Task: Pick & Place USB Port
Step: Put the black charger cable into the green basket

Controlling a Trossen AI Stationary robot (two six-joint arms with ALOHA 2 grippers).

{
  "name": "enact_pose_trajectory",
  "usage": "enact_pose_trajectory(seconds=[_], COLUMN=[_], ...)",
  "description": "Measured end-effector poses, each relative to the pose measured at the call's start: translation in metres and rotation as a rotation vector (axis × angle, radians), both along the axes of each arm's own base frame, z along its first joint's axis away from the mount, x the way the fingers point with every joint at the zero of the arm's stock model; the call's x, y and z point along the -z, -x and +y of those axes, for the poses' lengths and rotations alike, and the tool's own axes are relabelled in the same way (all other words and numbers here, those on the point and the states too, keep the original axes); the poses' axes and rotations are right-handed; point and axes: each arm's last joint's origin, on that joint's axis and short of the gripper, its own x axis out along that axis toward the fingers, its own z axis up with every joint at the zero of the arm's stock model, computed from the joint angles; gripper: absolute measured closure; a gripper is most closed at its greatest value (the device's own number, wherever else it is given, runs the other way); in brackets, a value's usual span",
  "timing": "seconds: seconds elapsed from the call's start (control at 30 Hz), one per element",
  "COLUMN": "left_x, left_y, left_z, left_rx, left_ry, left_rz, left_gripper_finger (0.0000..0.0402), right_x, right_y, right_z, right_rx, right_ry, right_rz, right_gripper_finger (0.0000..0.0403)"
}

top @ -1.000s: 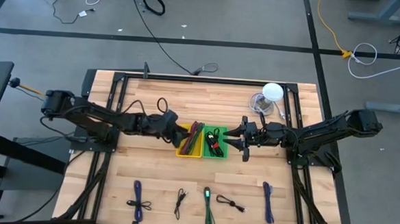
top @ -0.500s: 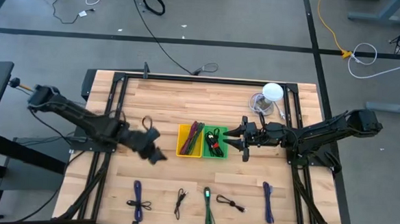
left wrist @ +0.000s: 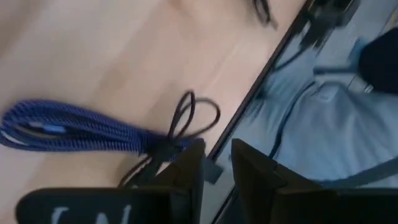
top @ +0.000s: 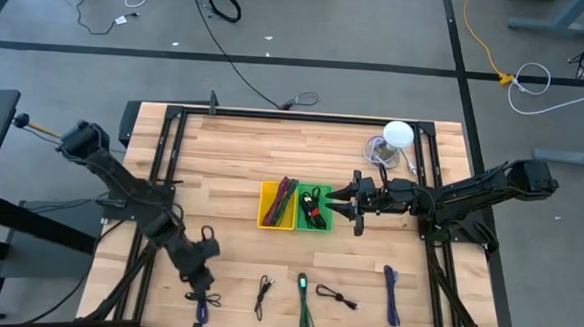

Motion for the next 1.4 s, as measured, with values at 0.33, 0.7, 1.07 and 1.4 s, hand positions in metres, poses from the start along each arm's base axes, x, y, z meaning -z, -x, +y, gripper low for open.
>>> enact_pose_trajectory(seconds=[0.33,0.7,1.07,1.4], left_x=[0.008,0.028,0.043,0.042], left_y=[-0.016,-0.03,-0.032,-0.035], left_z=[-0.034,-0.047,-0.049,-0.046], left_rx=[0.208,0.308,0.368,0.353], left_ry=[-0.113,-0.181,-0.183,-0.184], left_rz=[0.042,0.053,0.101,0.092], left_gripper_finger=[0.0319,0.0319,0.0319,0.0319], right_x=[-0.001,-0.002,-0.002,-0.001], right_y=[0.0,0.0,0.0,0.0], right_z=[0.0,0.0,0.0,0.0], right_rx=[0.008,0.009,0.009,0.009], right_ry=[-0.018,-0.034,-0.034,-0.033], right_rz=[-0.008,-0.016,-0.015,-0.014], right_gripper_finger=[0.0266,0.0266,0.0266,0.0266])
